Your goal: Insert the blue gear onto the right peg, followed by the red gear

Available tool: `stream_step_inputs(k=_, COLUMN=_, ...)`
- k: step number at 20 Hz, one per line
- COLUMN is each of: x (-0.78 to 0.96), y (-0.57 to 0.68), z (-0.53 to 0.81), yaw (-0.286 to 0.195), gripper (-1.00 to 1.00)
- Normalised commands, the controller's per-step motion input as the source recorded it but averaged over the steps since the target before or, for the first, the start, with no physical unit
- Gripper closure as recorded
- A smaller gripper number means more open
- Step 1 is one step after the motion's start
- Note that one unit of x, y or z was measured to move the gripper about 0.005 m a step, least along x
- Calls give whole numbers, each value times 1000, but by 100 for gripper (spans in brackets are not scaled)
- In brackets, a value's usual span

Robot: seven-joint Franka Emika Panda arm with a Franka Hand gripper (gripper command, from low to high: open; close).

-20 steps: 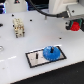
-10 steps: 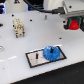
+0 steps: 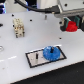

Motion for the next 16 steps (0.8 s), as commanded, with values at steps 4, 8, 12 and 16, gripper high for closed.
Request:
stream_step_inputs(k=4, x=701, y=-317, z=97, yaw=0, gripper=100)
stream_step_inputs(k=8, x=640, y=-298, z=25, yaw=0, gripper=100)
stream_step_inputs(k=12, x=511, y=-339, z=-1, yaw=0, gripper=100)
stream_step_inputs(k=16, x=314, y=-269, z=-10, yaw=0, gripper=100)
